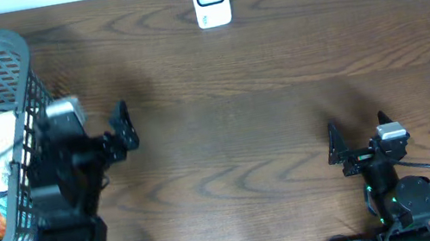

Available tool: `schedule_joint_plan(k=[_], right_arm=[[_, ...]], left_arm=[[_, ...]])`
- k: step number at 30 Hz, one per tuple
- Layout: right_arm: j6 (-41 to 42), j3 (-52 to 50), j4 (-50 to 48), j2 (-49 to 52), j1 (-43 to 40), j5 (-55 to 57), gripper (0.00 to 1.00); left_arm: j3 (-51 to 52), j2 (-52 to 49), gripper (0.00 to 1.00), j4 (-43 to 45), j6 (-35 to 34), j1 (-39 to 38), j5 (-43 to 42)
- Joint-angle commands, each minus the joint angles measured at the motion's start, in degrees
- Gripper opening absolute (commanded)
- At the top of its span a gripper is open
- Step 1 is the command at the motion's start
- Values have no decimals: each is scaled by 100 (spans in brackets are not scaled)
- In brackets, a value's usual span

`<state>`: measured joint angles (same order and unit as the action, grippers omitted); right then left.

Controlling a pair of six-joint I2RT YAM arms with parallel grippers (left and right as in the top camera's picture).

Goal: Scan the item barcode
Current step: 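Reach the left gripper into the grey basket and grasp the cream wet-wipe pack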

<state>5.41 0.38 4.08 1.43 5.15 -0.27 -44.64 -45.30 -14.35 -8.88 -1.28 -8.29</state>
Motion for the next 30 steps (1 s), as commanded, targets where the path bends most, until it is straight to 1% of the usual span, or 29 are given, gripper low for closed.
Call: schedule_joint_plan(k=[1,5,7,8,9,12,14,16,18,19,20,22,23,24,25,26,27,30], right_arm=[[-35,-7,26,-31,-20,-28,99],[-35,-7,24,-31,-20,-28,99],[-35,-7,24,-31,-20,-28,99],[-35,-7,24,-31,-20,-28,99],[-35,-7,24,-31,-20,-28,99],[-35,-7,26,-31,-20,-28,99],[-35,-7,24,-31,-20,-28,99],[-35,-7,24,-31,-20,-28,99],[-35,-7,24,-31,-20,-28,99],[-35,-7,24,-31,-20,-28,99],[-35,-7,24,-31,-20,-28,99],[-35,-7,24,-31,-20,-28,99],[-35,-7,24,-31,-20,-28,99],[-35,-7,24,-31,-20,-28,99],[-35,-7,24,-31,-20,-28,99],[-35,-7,24,-31,-20,-28,99],[-35,-7,24,-31,-20,-28,99],[-35,-7,24,-31,-20,-28,99]], left_arm=[[-1137,-619,98,-551,317,24,-160],[-2649,-1482,98,-1687,564,35,-157],[-3727,-2055,98,-2555,695,140,-157],[-4496,-2430,97,-3204,695,258,-157],[-4909,-2616,98,-3567,693,332,-160],[-5584,-2874,98,-4236,776,437,-105],[-5641,-2883,98,-4273,1058,490,33],[-5641,-2900,98,-4258,1130,492,35],[-5641,-2914,98,-4245,1368,535,50],[-5641,-2914,98,-4225,1346,595,118],[-5643,-2914,98,-4183,1215,688,240],[-5643,-2914,98,-4085,669,973,621],[-5643,-2914,98,-4050,326,1207,846],[-5643,-2914,98,-4041,142,1364,957],[-5643,-2918,98,-4037,-223,1753,1193],[-5641,-2920,98,-4041,-291,1843,1233],[-5641,-2938,99,-4041,-380,2177,1272],[-5637,-3038,99,-4041,-389,2798,1274]])
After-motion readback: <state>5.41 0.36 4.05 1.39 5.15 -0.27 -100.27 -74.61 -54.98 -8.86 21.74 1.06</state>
